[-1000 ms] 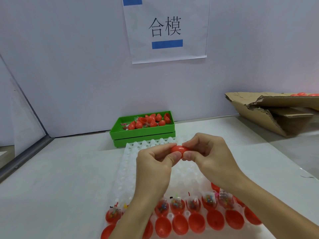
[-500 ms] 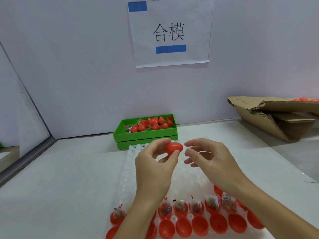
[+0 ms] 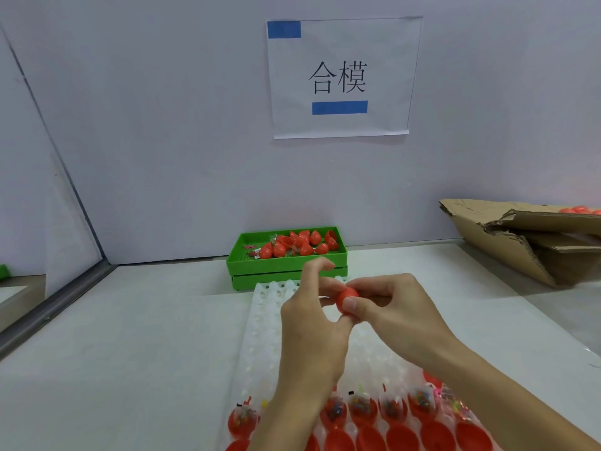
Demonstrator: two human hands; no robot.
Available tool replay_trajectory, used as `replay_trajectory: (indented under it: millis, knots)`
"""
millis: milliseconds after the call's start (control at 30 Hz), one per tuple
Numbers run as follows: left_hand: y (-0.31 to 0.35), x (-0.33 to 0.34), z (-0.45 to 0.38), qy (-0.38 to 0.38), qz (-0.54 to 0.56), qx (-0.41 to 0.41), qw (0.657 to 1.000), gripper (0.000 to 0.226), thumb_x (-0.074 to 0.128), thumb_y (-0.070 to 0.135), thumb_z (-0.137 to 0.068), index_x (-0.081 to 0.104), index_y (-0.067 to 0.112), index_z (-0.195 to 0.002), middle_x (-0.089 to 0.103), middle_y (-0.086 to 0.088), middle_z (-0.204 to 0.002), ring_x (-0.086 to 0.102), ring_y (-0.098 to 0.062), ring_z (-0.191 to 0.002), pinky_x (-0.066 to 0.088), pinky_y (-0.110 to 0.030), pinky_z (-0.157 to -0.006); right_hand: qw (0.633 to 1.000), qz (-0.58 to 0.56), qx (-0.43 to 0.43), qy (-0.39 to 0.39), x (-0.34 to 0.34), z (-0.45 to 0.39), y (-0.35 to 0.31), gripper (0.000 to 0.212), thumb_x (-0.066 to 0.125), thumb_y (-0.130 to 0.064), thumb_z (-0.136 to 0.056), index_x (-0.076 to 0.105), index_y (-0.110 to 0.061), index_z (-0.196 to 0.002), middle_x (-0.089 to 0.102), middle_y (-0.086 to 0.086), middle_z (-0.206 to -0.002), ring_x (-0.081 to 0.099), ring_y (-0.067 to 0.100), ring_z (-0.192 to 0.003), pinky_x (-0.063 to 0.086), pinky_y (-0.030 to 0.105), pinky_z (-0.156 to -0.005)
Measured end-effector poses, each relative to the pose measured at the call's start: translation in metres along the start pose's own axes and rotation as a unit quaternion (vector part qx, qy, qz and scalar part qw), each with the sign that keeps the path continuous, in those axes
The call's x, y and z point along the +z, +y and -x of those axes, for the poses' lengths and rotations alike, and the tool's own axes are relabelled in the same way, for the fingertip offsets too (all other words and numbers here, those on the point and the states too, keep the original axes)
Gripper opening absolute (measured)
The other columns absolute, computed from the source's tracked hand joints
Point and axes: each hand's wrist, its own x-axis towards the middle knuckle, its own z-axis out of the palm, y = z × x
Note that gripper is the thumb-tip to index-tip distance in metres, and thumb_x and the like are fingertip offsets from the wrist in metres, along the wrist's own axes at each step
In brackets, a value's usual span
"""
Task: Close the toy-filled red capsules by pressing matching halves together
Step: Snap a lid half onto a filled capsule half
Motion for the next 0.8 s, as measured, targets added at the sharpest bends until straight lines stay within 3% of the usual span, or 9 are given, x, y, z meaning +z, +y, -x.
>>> replay_trajectory:
  millis: [167,267,433,533,667,800]
  knots:
    - [-0.008,-0.011,-0.007,-0.086,0.071,-0.035,0.993,0.042,0.085,0.006,-0.073,0.07,0.024,-0.108,0.069,0.013,-0.104,0.064,-0.006,-0.105,0.053,-0.021,-0.093,0.999,-0.03,-0.011,-0.018,-0.003,-0.001,0.006,0.026,0.066,-0.001,-0.092,0.077,-0.023,-0.102,0.078,-0.008,-0.089,0.073,0.008,-0.089,0.057,0.019,-0.08]
    - [-0.009,-0.015,-0.011,-0.142,0.139,-0.082,0.977,0.042,0.08,0.001,-0.077,0.072,0.018,-0.115,0.07,0.006,-0.113,0.065,-0.006,-0.109,0.053,-0.024,-0.097,0.995,-0.093,-0.01,-0.037,-0.009,0.001,0.01,0.027,0.067,-0.001,-0.09,0.074,-0.02,-0.108,0.079,-0.006,-0.097,0.074,0.011,-0.095,0.058,0.022,-0.083]
    - [-0.008,-0.008,-0.008,-0.123,0.15,-0.082,0.978,0.038,0.075,-0.013,-0.075,0.076,0.018,-0.097,0.071,0.0,-0.095,0.072,-0.015,-0.089,0.061,-0.028,-0.076,0.991,-0.125,-0.01,-0.038,-0.009,0.004,0.014,0.027,0.065,0.004,-0.089,0.076,-0.016,-0.104,0.079,0.0,-0.097,0.075,0.016,-0.094,0.059,0.025,-0.079]
    - [-0.009,-0.004,-0.005,-0.106,0.161,-0.08,0.978,0.037,0.072,-0.016,-0.075,0.076,0.011,-0.099,0.069,-0.006,-0.095,0.073,-0.021,-0.088,0.061,-0.026,-0.071,0.991,-0.13,-0.003,-0.022,-0.009,0.003,0.017,0.023,0.068,0.003,-0.087,0.077,-0.007,-0.106,0.079,0.003,-0.095,0.075,0.019,-0.091,0.06,0.029,-0.076]
    - [-0.008,-0.003,-0.004,-0.095,0.131,-0.067,0.985,0.035,0.072,-0.014,-0.077,0.076,0.008,-0.104,0.07,-0.002,-0.095,0.071,-0.015,-0.09,0.06,-0.026,-0.078,0.992,-0.125,-0.011,-0.012,-0.007,0.003,0.017,0.023,0.069,0.0,-0.088,0.079,-0.018,-0.099,0.079,0.001,-0.091,0.074,0.015,-0.079,0.057,0.024,-0.068]
    - [-0.006,-0.007,-0.007,-0.1,0.12,-0.047,0.987,0.035,0.075,-0.005,-0.079,0.076,0.014,-0.109,0.071,0.006,-0.099,0.07,-0.013,-0.096,0.058,-0.029,-0.087,0.987,-0.16,-0.02,-0.024,-0.005,0.002,0.017,0.019,0.067,-0.015,-0.088,0.079,-0.027,-0.097,0.079,0.003,-0.096,0.075,0.022,-0.091,0.059,0.028,-0.077]
